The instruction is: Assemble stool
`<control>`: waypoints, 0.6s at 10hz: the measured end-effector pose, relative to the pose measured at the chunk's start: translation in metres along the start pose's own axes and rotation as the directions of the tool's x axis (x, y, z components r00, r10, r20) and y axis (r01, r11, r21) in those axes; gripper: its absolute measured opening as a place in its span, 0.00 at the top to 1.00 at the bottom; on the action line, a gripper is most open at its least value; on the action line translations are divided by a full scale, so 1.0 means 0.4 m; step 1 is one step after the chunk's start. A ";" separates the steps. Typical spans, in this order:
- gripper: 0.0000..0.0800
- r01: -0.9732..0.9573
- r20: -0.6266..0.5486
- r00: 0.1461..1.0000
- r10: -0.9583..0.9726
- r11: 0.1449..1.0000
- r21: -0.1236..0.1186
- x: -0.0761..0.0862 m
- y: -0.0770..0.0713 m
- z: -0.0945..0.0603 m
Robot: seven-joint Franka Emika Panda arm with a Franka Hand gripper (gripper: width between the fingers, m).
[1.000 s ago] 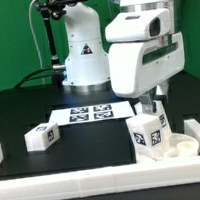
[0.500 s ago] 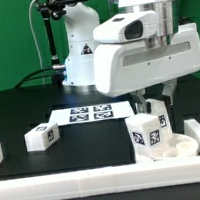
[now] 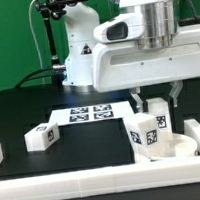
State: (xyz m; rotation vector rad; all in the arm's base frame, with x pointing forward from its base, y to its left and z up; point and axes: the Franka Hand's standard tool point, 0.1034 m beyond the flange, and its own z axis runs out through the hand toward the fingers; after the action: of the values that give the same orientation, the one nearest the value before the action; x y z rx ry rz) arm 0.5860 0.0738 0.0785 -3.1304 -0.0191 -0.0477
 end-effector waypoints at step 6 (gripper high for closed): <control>0.57 -0.426 0.020 0.905 0.426 0.903 0.057 0.001 -0.005 0.000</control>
Offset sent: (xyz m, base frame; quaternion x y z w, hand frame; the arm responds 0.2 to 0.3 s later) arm -0.0015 -0.0007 0.0002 0.0348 0.0157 0.2439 0.9690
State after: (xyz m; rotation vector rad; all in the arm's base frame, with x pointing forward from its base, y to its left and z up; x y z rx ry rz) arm 0.5864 0.0756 0.0784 -2.9944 0.6495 -0.0302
